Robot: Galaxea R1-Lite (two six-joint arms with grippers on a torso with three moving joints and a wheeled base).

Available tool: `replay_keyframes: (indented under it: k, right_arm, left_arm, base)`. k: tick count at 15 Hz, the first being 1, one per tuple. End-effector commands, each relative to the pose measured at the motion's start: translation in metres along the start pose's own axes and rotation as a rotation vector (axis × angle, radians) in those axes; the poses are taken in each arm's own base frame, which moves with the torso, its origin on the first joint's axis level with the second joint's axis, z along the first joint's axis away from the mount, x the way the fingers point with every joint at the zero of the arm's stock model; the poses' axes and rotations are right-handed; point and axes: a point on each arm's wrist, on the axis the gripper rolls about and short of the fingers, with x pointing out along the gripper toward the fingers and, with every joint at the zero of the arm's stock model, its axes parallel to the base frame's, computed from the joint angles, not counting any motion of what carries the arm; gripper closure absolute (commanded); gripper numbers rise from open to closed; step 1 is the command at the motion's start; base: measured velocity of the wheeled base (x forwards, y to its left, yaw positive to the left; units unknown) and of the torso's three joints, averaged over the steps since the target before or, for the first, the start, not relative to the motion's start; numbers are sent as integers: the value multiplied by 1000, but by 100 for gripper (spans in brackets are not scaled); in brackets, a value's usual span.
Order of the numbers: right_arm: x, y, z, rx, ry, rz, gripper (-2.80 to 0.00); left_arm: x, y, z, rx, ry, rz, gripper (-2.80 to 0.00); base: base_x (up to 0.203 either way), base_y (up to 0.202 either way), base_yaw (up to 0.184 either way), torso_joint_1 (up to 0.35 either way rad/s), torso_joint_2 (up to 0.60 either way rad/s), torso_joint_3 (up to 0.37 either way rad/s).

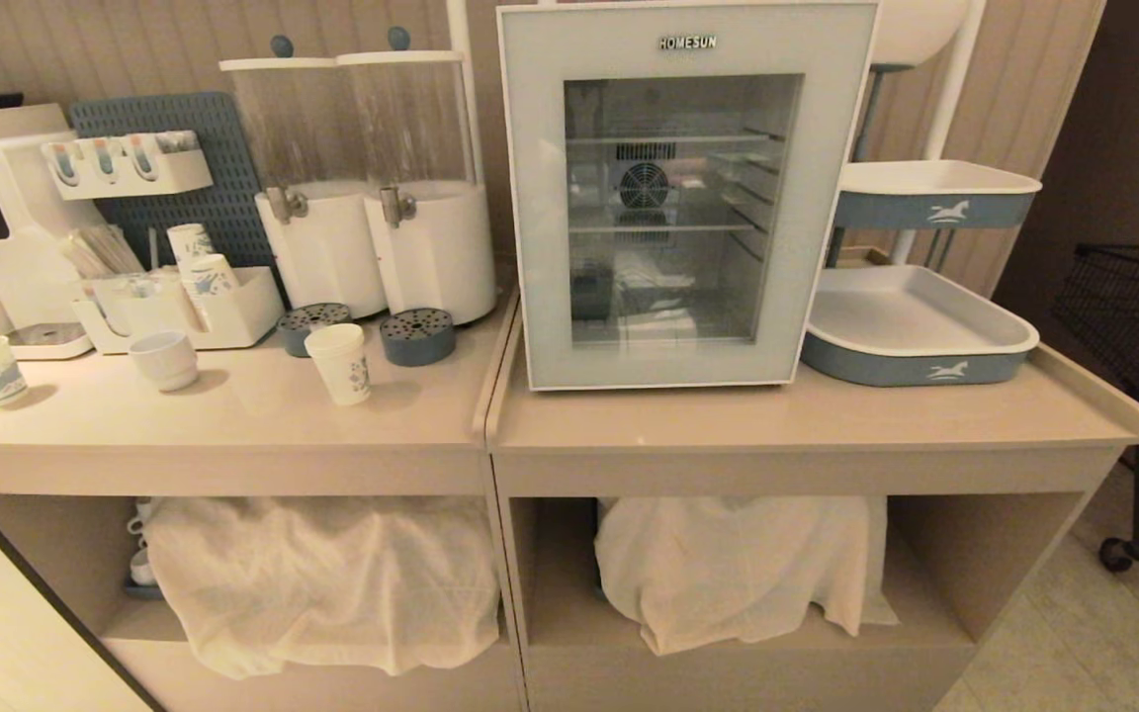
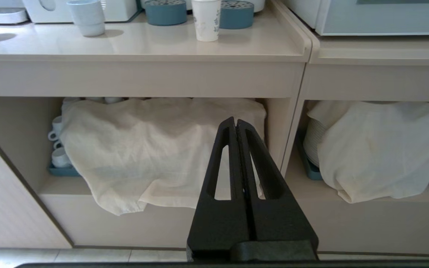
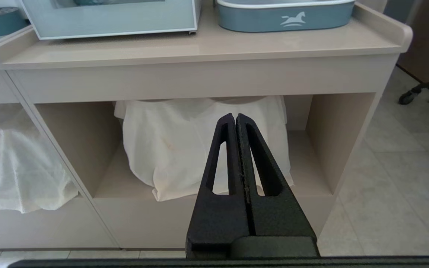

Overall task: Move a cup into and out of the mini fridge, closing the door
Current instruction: Open the freezer door

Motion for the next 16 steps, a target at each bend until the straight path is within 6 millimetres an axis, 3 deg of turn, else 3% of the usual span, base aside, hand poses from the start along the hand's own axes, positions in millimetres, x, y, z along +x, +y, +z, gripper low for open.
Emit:
replay_keyframes:
  k: [1,16]
  right_arm:
    - [0,0,0,-1,-1,0,0]
    - [0,0,-1,-1,0,0,0]
  left_arm:
    - [1,0,-5,-1,17,0,0]
    - [1,0,-5,2,16,1,0]
  base:
    - [0,0,0,0,0,0]
    - [0,0,0,0,0,0]
